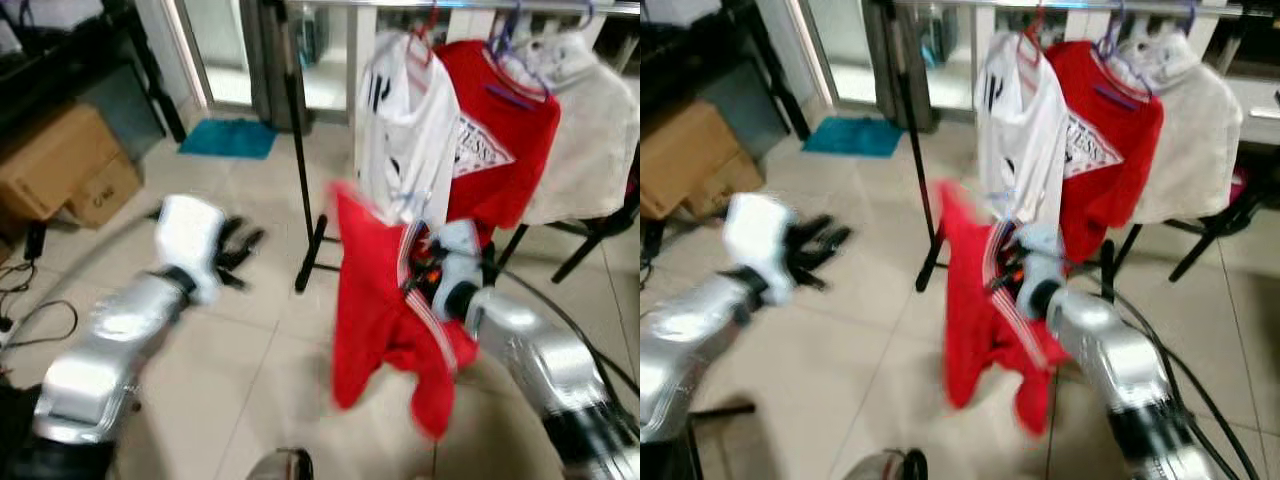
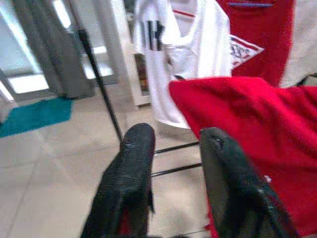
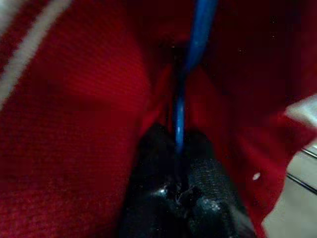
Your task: Hang hanger
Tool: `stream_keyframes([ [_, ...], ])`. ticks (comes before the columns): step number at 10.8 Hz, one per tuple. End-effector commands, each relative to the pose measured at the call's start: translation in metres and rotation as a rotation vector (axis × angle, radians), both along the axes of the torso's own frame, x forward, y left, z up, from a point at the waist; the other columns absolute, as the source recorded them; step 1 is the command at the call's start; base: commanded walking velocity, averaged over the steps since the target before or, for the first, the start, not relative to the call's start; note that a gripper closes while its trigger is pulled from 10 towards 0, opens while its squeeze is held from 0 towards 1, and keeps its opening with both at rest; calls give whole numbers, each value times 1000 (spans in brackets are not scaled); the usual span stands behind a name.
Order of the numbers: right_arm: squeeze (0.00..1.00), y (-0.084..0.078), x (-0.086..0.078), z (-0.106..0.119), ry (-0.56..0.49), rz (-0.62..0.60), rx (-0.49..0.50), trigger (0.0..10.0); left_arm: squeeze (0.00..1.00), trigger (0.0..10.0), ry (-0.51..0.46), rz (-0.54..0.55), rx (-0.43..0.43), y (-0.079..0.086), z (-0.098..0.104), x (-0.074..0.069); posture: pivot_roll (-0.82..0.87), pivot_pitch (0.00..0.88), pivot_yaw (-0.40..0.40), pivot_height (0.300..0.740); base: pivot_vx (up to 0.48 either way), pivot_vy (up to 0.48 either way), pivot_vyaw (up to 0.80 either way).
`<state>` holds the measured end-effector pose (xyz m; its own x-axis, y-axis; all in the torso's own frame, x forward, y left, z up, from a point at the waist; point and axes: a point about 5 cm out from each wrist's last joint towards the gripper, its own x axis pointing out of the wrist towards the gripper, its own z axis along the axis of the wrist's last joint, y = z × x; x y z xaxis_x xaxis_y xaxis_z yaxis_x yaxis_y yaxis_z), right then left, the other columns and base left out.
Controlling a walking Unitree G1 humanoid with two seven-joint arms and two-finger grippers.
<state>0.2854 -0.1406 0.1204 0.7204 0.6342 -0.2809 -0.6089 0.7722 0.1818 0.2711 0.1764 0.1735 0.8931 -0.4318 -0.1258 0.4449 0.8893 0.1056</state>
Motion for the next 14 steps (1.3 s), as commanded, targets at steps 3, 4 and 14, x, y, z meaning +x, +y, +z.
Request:
stream_keyframes([
  [3,0,-3,-17,55,-121,303,66,10000,1000,10000,-29,-56,109,29,10,-1,-82,70,84,740,0,0,0],
  [4,0,-5,-23,63,-118,370,75,10000,1000,10000,-32,-71,137,36,11,0,-91,68,91,740,0,0,0],
  [14,0,-7,-49,94,-76,627,149,10000,0,0,142,-211,-276,50,-10,19,-115,63,93,740,0,0,0],
])
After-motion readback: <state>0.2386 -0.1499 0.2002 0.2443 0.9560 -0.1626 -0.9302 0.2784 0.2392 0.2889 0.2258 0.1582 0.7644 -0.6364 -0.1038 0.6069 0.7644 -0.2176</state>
